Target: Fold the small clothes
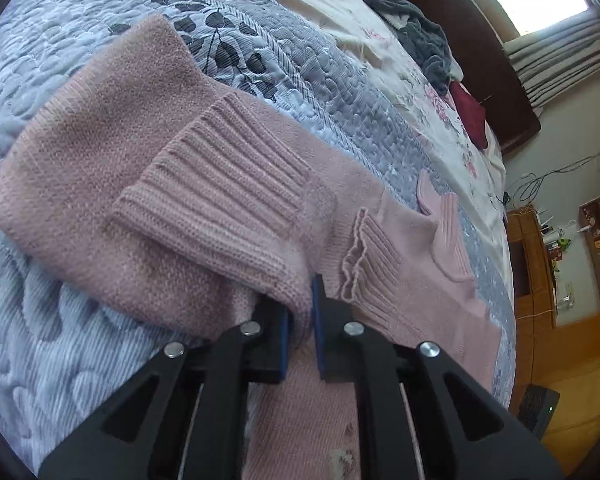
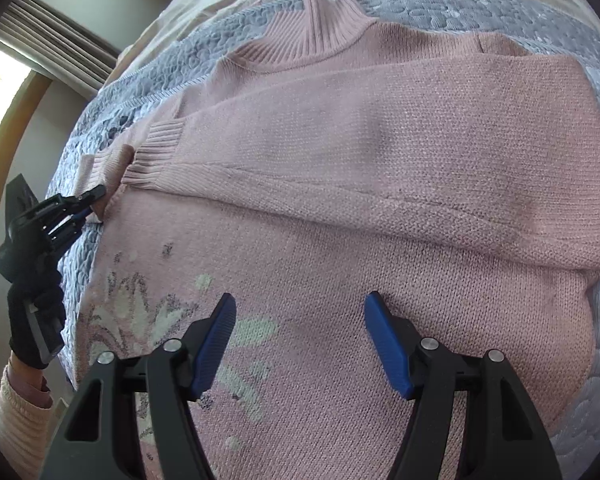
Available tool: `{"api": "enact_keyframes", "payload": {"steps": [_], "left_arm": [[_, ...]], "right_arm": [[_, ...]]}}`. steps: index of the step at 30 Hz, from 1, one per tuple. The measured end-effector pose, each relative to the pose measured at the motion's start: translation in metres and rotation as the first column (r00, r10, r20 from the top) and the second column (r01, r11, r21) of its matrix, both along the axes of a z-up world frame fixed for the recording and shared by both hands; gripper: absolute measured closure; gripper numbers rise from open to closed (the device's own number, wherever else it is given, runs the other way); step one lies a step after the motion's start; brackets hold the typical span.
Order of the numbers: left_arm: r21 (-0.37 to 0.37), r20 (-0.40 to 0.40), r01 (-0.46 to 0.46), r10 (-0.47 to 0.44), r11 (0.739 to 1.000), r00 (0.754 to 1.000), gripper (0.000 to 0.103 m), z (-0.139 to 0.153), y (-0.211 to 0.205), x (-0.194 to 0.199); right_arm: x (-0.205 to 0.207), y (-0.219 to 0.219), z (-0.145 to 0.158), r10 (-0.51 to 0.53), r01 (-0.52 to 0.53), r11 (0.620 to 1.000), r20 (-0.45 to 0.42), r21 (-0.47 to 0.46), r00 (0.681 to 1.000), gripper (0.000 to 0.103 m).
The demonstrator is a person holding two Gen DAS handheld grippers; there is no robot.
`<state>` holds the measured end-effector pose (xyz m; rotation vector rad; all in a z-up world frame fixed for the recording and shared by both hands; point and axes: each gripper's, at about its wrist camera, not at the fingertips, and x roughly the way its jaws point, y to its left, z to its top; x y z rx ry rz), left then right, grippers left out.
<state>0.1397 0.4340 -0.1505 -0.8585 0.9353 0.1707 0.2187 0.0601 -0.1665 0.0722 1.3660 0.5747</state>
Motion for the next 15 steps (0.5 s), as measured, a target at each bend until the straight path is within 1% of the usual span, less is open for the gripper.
{"api": "enact_keyframes", "payload": {"steps": [2, 4, 6, 8, 10, 12, 13, 15], "left_arm": [[0.020, 0.023, 0.018, -0.018, 1.000, 1.000, 0.094, 0.016, 0.003, -0.016], [0.055, 0.049, -0.003, 0.001, 0.998, 0.999, 0.092, 0.034, 0.013, -0.032], [0.132, 0.047, -0.044, 0.039, 0.990, 0.998, 0.092, 0.049, 0.028, -0.043], [0.210, 0.023, -0.064, 0.061, 0.976, 0.998, 0.092, 0.057, 0.043, -0.042], [0.232, -0.003, -0.069, 0.072, 0.970, 0.997, 0.092, 0.056, 0.058, -0.036], [0.268, -0.054, -0.066, 0.084, 0.961, 0.995, 0.092, 0.050, 0.069, -0.026], [0.276, -0.089, -0.063, 0.091, 0.959, 0.992, 0.092, 0.042, 0.073, -0.021], [0.262, -0.174, -0.043, 0.091, 0.964, 0.980, 0.092, 0.019, 0.080, -0.012]], "right_arm": [[0.001, 0.003, 0.004, 0.004, -0.004, 1.000, -0.001, 0.002, 1.000, 0.035], [0.003, 0.011, 0.011, 0.017, -0.017, 1.000, 0.006, 0.013, 1.000, 0.035], [0.005, 0.023, 0.018, 0.034, -0.034, 0.999, 0.014, 0.025, 0.999, 0.035], [0.007, 0.040, 0.025, 0.055, -0.055, 0.998, 0.016, 0.043, 0.998, 0.035], [0.009, 0.060, 0.031, 0.080, -0.080, 0.995, 0.015, 0.062, 0.997, 0.035], [0.009, 0.083, 0.036, 0.107, -0.108, 0.991, 0.013, 0.077, 0.994, 0.035], [0.010, 0.094, 0.039, 0.122, -0.123, 0.989, 0.013, 0.082, 0.992, 0.035], [0.011, 0.117, 0.042, 0.152, -0.153, 0.985, 0.015, 0.082, 0.988, 0.035]]}}
